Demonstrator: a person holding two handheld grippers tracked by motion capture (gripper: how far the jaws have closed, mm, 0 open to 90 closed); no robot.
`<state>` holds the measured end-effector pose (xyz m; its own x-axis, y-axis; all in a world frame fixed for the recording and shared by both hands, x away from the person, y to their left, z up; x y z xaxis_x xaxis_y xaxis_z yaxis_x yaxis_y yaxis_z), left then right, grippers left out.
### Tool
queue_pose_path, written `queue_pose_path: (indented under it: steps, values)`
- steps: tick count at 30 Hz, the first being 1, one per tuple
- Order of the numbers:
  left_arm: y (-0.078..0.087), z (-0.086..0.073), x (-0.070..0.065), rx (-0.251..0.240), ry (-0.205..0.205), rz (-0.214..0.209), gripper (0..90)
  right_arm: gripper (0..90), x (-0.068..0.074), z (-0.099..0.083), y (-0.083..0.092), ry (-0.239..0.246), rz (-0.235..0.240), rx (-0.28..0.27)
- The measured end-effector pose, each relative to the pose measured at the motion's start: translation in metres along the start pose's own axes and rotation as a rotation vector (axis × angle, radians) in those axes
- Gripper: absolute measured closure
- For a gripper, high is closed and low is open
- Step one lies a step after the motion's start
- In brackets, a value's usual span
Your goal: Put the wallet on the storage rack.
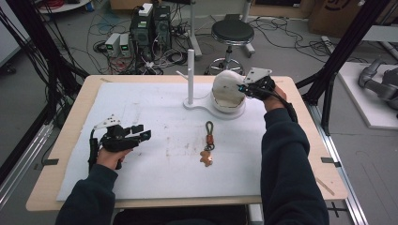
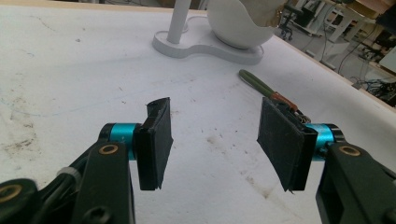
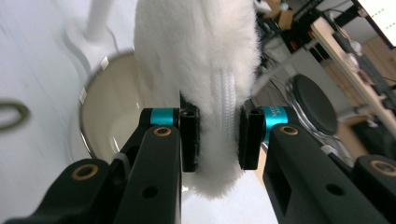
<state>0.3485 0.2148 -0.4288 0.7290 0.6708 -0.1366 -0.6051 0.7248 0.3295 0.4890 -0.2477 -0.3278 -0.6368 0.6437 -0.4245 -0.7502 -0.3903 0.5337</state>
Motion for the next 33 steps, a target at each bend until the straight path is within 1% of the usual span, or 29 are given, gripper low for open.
queue_pose_path:
  steps: [2,4,5,6,8,9,10,11,12,13,14,15,16,17,18,19,20,21,22,23,24,25,26,27,28,29,30,32,33]
  values:
    - [0.0,0.0,0.0,0.001,0.001,-0.002,44.4,75.7,0.001,-0.002,0.001,0.029,-0.019,0.023]
    - [0.0,0.0,0.0,0.001,0.003,-0.003,44.5,75.7,0.001,-0.002,0.001,0.031,-0.02,0.027]
    - [-0.001,0.0,0.0,0.001,0.003,-0.004,44.5,75.7,0.003,-0.002,-0.002,0.045,-0.015,0.035]
    - [-0.001,0.0,0.0,0.001,0.003,-0.004,44.5,75.7,0.003,-0.002,-0.002,0.045,-0.015,0.035]
    - [-0.001,0.0,0.0,0.002,0.002,-0.004,44.5,75.7,0.007,-0.002,-0.007,0.06,-0.011,0.057]
    - [-0.001,-0.001,0.0,0.001,0.002,-0.006,44.5,75.7,0.009,-0.002,-0.01,0.069,-0.003,0.073]
    - [-0.001,-0.001,0.0,0.002,0.005,-0.004,44.5,75.6,0.014,-0.003,-0.018,0.084,0.006,0.114]
    - [-0.001,-0.001,0.0,0.002,0.007,-0.004,44.5,75.6,0.014,-0.003,-0.018,0.084,0.006,0.114]
    - [-0.001,-0.001,0.0,0.002,0.008,-0.005,44.5,75.2,0.017,-0.003,-0.022,0.086,0.012,0.144]
    - [-0.001,-0.001,0.0,0.0,0.007,-0.004,44.5,72.6,0.019,-0.004,-0.026,0.079,0.014,0.177]
    - [-0.001,-0.001,0.0,0.001,0.007,-0.004,44.5,65.6,0.021,-0.004,-0.028,0.054,0.021,0.199]
    - [-0.001,-0.001,0.0,-0.001,0.008,-0.004,44.5,58.8,0.021,-0.004,-0.028,0.018,0.027,0.196]
    - [0.0,-0.001,0.0,-0.001,0.006,-0.004,44.5,52.1,0.02,-0.002,-0.027,-0.042,0.05,0.174]
    - [-0.001,-0.001,0.0,-0.003,0.009,-0.004,44.5,47.8,0.019,0.0,-0.024,-0.115,0.077,0.14]
    - [-0.001,-0.001,0.0,-0.003,0.009,-0.003,44.5,47.2,0.017,0.003,-0.02,-0.168,0.105,0.101]
    - [-0.001,-0.001,0.0,-0.001,0.012,-0.004,44.5,49.1,0.017,0.005,-0.016,-0.202,0.125,0.058]
    - [-0.001,-0.001,0.0,-0.003,0.012,-0.005,44.5,55.1,0.016,0.008,-0.013,-0.217,0.14,0.022]
    - [-0.001,-0.001,0.0,-0.003,0.012,-0.006,44.5,62.3,0.016,0.009,-0.01,-0.229,0.162,-0.003]
    - [-0.001,-0.001,0.0,-0.004,0.012,-0.005,44.5,69.1,0.017,0.01,-0.009,-0.225,0.172,-0.019]
    - [-0.001,-0.001,0.0,-0.004,0.01,-0.003,44.5,73.2,0.018,0.01,-0.01,-0.216,0.165,-0.024]
    - [0.0,-0.001,0.0,-0.005,0.013,-0.005,44.5,75.2,0.019,0.009,-0.012,-0.211,0.156,-0.01]
    - [0.0,-0.001,0.0,-0.004,0.014,-0.003,44.5,76.0,0.022,0.006,-0.02,-0.215,0.144,0.059]
    - [0.0,-0.001,0.0,-0.005,0.013,-0.003,44.5,76.0,0.022,0.006,-0.02,-0.215,0.144,0.059]
    - [0.0,0.0,0.0,-0.005,0.011,-0.002,44.5,75.7,0.023,0.005,-0.022,-0.22,0.143,0.071]
    - [0.0,-0.001,0.0,-0.005,0.011,-0.002,44.5,73.9,0.023,0.006,-0.022,-0.227,0.144,0.07]
    - [0.001,0.0,0.0,-0.004,0.009,0.001,44.5,68.9,0.024,0.007,-0.019,-0.23,0.137,0.061]
    - [0.001,0.0,0.0,-0.004,0.007,0.002,44.5,61.6,0.024,0.009,-0.015,-0.244,0.133,0.046]
    - [0.001,0.0,0.0,-0.008,-0.004,0.02,44.1,48.3,0.022,0.01,-0.006,-0.304,0.125,0.025]
    - [0.002,0.0,0.0,-0.011,-0.016,0.032,42.2,45.9,0.021,0.01,0.0,-0.348,0.127,0.024]
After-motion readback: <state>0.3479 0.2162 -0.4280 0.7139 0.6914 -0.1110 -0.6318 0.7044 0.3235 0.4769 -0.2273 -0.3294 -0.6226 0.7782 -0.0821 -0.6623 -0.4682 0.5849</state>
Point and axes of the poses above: each handheld gripper's, and its own axes: y roughly backward along the jaws, z roughly out of its top, x roughly to its left, the point moved 1 cm from there along -y, roughly forward along the jaws, and after that the axes turned 12 degrees about -y, right-handed, at the moved point
